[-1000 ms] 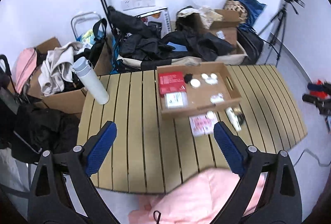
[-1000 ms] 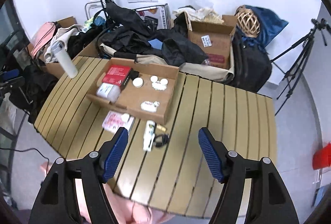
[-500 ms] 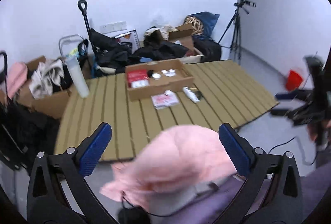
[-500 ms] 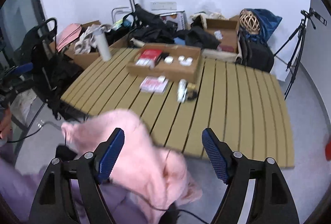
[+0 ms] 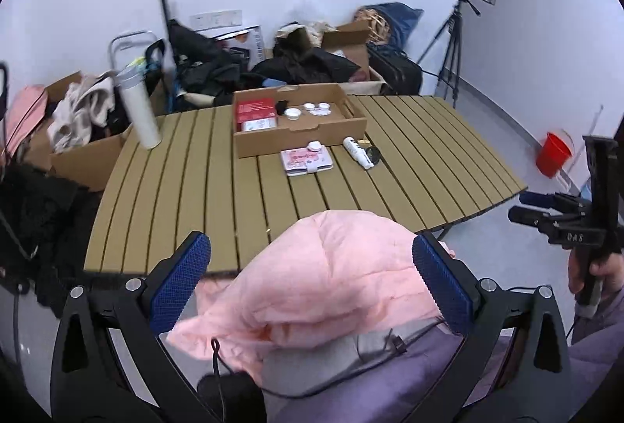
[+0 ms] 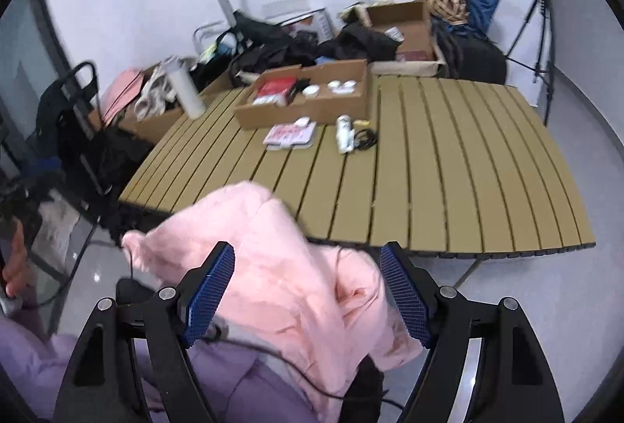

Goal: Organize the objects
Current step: 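Reach to the small yellow block and grasp it with the right gripper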

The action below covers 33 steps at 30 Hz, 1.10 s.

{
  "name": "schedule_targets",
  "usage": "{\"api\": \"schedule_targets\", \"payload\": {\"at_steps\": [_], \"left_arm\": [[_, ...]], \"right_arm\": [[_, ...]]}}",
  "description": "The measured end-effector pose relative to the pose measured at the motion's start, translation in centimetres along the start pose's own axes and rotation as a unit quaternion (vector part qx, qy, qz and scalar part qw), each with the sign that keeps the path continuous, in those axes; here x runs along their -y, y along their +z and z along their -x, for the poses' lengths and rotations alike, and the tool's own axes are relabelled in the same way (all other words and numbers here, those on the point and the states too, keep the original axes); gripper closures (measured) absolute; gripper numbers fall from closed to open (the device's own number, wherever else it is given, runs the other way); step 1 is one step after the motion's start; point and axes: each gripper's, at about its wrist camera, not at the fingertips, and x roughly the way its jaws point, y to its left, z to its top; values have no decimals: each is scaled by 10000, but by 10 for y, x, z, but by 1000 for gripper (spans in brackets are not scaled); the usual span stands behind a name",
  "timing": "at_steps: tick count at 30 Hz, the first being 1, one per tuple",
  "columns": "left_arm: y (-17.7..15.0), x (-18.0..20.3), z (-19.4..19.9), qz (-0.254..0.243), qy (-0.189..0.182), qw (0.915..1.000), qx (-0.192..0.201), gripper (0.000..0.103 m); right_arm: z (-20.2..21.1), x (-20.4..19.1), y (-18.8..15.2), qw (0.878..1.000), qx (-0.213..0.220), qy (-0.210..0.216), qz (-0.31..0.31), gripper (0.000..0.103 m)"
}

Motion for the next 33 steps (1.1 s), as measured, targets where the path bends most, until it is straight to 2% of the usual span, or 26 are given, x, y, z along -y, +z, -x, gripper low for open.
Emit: {"api": "schedule_targets", "payload": {"at_steps": [2, 3, 4, 6, 9, 10, 12, 14, 15, 16, 17, 19, 21, 23, 25, 27, 29, 33], "left_arm": [[8, 2, -21, -143, -36, 9999, 12, 0], [16, -1, -40, -124, 26, 9999, -66, 0], [23, -4, -56, -68, 70, 9998, -193, 2], [41, -12, -98, 160, 22, 9987, -493, 4], [64, -19, -162, 435, 62, 9958, -801, 17], [69, -19, -180, 497, 98, 9952, -835, 24], [80, -19, -223, 581, 173, 9946, -841, 29], [89, -16, -263, 645, 335, 9940, -817, 30], [93, -14, -285, 635, 531, 9929, -849, 30], [96, -12, -304, 598, 668, 9921, -882, 34], [98, -10, -320, 595, 690, 9917, -912, 40], [102, -8, -352, 657, 532, 9917, -970, 42], [103, -7, -375, 706, 615, 9901, -1042, 46], [101, -4, -394, 684, 647, 9890, -1142, 57], [99, -3, -407, 692, 589, 9886, -1199, 57], [97, -4, -413, 749, 667, 9880, -1177, 60], [98, -7, -417, 812, 689, 9874, -1167, 74], [100, -10, -423, 938, 517, 9885, -1071, 82]], "right_arm": [[-9, 5, 3, 10000, -57, 30, -47, 32], [-15, 8, 7, 9999, -65, 130, -55, 44], [-21, 11, 11, 9997, -75, 221, -64, 48], [-34, 17, 26, 9999, -33, 91, 43, 48], [-57, 24, 53, 9991, 17, -195, 363, 48], [-68, 28, 63, 9988, 10, -202, 453, 49], [-92, 35, 81, 9981, -32, -181, 589, 49], [-131, 46, 104, 9975, -158, -132, 683, 55], [-147, 50, 112, 9971, -170, -105, 730, 58], [-166, 54, 121, 9966, -181, -66, 797, 59], [-192, 60, 132, 9959, -248, -43, 864, 59], [-225, 67, 144, 9953, -356, 37, 903, 60], [-262, 76, 157, 9947, -511, 90, 882, 60], [-299, 81, 165, 9931, -726, 99, 917, 61], [-325, 82, 170, 9918, -822, 182, 965, 62], [-341, 82, 172, 9907, -881, 240, 1004, 62], [-352, 81, 172, 9899, -914, 225, 1058, 63], [-366, 84, 170, 9900, -1009, 165, 975, 73]]}}
